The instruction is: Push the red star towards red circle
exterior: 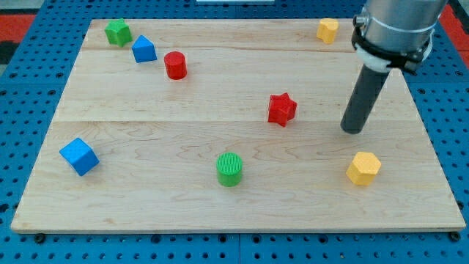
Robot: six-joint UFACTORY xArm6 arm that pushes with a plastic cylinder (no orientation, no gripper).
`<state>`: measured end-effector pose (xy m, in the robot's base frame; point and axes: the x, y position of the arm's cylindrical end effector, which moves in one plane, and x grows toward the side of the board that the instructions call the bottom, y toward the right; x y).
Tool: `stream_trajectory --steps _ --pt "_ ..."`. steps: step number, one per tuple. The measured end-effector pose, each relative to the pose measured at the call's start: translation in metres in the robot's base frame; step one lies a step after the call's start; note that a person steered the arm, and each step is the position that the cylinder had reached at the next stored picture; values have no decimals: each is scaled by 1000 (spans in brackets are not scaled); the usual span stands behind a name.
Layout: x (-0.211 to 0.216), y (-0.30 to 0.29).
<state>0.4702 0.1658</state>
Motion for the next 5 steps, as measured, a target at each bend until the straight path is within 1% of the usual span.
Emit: stream_trajectory --steps 1,2,4,5 --pt "-22 -59" --pt "-47 -79" --pt "-76 -158" --pt "-65 -173"
